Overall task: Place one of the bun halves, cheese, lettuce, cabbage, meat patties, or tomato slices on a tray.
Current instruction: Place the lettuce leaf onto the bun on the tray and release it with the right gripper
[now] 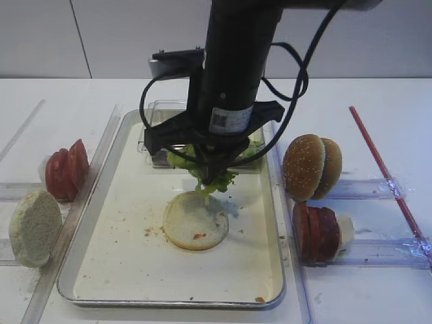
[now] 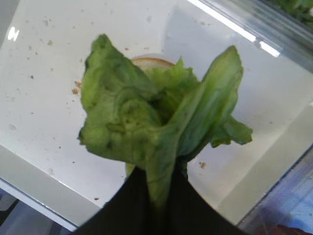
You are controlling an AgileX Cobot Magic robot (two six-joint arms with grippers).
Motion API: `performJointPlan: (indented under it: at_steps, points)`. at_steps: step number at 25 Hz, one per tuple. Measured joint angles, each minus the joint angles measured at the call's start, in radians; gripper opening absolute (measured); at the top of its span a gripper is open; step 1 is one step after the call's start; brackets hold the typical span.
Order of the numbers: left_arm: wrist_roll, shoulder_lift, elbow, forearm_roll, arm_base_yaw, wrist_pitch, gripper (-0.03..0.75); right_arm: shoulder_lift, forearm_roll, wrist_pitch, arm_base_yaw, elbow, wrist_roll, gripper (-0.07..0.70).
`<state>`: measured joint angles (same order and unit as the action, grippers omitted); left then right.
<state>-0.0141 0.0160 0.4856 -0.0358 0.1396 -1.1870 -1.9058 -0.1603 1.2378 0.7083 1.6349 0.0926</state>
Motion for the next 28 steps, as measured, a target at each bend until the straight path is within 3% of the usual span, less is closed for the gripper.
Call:
performJointPlan:
  at_steps: [17,20,25,28]
  points:
    - [0.0,0.0,0.0,0.0,0.0,0.0,0.285,-0.087,-0.079,-0.008,0.0,0.0,0.009,0.083]
    - [0.0,0.0,0.0,0.0,0.0,0.0,0.285,-0.087,-0.079,-0.01,0.0,0.0,0.011,0.146]
    - [0.0,0.0,0.0,0.0,0.0,0.0,0.285,-0.087,-0.079,-0.01,0.0,0.0,0.011,0.346]
    - [0.0,0.0,0.0,0.0,0.0,0.0,0.284,-0.087,-0.079,-0.01,0.0,0.0,0.011,0.417]
